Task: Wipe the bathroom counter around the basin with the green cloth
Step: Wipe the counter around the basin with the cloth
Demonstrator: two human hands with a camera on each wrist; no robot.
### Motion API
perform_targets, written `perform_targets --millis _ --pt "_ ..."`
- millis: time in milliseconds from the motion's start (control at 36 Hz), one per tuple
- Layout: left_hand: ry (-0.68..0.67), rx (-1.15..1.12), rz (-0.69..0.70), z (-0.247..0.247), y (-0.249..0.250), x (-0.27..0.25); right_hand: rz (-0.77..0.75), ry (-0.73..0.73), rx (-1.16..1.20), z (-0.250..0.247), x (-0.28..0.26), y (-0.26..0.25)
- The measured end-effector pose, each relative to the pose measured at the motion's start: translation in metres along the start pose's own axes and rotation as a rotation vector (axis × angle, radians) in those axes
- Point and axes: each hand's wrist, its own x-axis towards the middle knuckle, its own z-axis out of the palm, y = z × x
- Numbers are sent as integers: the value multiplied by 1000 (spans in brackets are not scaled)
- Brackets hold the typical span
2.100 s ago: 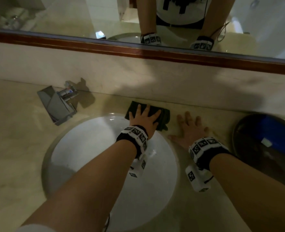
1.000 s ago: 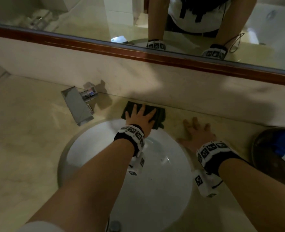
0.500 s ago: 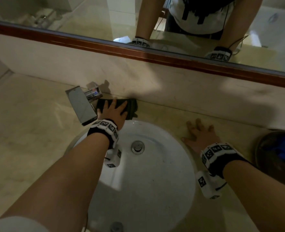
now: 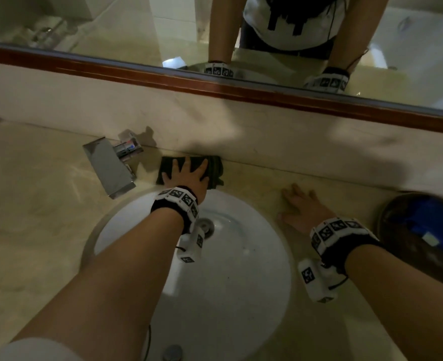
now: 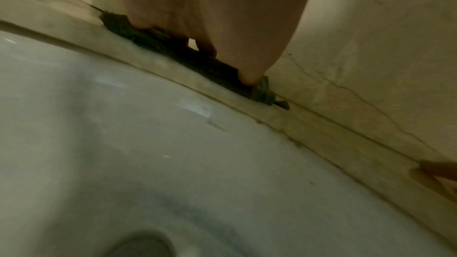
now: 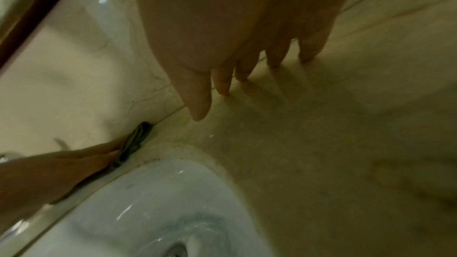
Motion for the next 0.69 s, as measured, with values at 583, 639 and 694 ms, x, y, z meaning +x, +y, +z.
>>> perform_targets --millis 583,639,694 --pt "-180 117 220 37 141 -48 -4 -88 -254 -6 -31 31" --pt "-181 115 216 38 139 -56 6 -107 -249 -9 -32 30" --pt "-178 115 214 38 136 -68 12 -118 -250 -12 -34 29"
